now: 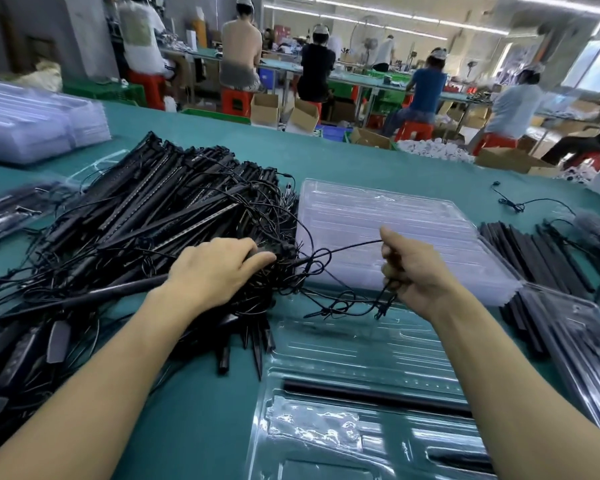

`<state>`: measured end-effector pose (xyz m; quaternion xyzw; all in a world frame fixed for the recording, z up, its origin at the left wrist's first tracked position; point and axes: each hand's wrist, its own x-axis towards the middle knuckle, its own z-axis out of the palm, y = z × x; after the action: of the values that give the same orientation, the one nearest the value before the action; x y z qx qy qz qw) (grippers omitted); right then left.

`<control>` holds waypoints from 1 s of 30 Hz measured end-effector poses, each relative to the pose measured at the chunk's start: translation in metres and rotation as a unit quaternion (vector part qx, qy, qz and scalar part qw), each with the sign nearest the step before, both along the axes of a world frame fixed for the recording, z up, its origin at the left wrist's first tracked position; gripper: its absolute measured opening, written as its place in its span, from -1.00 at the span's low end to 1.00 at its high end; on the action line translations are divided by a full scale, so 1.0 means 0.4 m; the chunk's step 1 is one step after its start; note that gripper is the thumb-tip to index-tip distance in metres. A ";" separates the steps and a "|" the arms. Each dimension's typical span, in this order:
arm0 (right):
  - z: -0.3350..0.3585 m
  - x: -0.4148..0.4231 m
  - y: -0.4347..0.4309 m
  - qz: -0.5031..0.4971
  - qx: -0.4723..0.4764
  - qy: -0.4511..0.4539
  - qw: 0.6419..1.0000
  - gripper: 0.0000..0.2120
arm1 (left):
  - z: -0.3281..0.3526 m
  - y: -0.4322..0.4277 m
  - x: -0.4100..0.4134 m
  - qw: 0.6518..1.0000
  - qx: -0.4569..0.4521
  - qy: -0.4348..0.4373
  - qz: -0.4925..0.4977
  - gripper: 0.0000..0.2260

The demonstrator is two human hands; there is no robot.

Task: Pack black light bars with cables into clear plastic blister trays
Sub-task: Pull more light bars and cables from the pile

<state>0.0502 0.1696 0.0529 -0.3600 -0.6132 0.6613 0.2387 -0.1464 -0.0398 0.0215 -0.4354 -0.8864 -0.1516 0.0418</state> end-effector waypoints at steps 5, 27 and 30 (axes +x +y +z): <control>-0.033 0.015 0.012 0.007 0.174 -0.105 0.979 -0.62 | 0.043 0.010 0.019 0.990 0.108 0.092 0.009 -0.43; -0.011 -0.073 -0.105 0.072 0.481 -0.260 0.834 -0.43 | 0.049 0.038 0.037 0.998 0.003 0.029 0.064 -0.49; 0.008 -0.112 -0.136 0.101 0.463 -0.269 0.838 -0.55 | 0.052 0.033 0.042 0.998 0.005 0.037 0.055 -0.48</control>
<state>0.0053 0.1152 0.0560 -0.3072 -0.9212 0.1972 0.1347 -0.1298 -0.0267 0.0421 -0.3914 -0.9060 -0.1369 0.0852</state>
